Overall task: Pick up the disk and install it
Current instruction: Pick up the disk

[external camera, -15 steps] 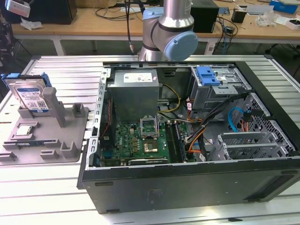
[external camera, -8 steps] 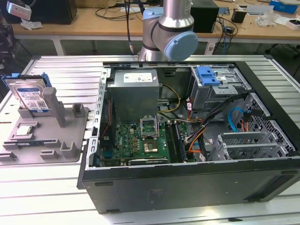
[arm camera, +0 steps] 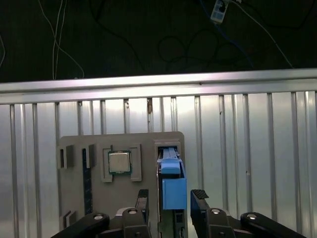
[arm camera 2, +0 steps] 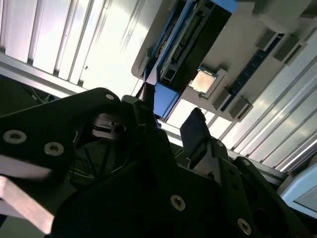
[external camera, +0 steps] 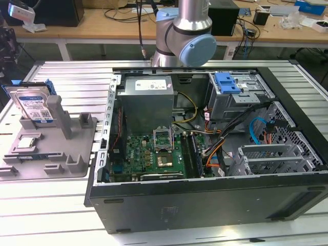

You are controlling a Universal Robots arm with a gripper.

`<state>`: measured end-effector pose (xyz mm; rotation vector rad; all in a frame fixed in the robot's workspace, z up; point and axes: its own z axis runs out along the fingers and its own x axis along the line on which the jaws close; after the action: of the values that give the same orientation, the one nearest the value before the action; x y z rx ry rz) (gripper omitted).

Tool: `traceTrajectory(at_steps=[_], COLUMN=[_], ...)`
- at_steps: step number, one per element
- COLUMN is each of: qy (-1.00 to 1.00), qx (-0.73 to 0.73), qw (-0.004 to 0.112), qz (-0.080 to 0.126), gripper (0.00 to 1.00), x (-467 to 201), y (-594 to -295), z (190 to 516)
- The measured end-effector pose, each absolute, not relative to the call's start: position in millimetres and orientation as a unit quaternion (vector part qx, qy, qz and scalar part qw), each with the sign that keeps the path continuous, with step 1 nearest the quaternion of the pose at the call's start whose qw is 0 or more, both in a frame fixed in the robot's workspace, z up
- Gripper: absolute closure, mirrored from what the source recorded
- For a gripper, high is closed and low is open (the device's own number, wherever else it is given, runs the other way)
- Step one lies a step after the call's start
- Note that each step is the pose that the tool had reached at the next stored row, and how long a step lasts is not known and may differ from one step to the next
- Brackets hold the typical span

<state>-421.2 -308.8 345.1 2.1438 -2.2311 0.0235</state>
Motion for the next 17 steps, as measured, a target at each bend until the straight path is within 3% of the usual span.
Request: traceTrajectory(at_steps=[1,17], qy=[-0.721,-0.716], qx=[0.693,0.697], qw=[0.024,0.024], qz=[0.008,0.008], gripper=[0.50,0.50], x=[-421,-423], y=[-309,-307], z=[345,327])
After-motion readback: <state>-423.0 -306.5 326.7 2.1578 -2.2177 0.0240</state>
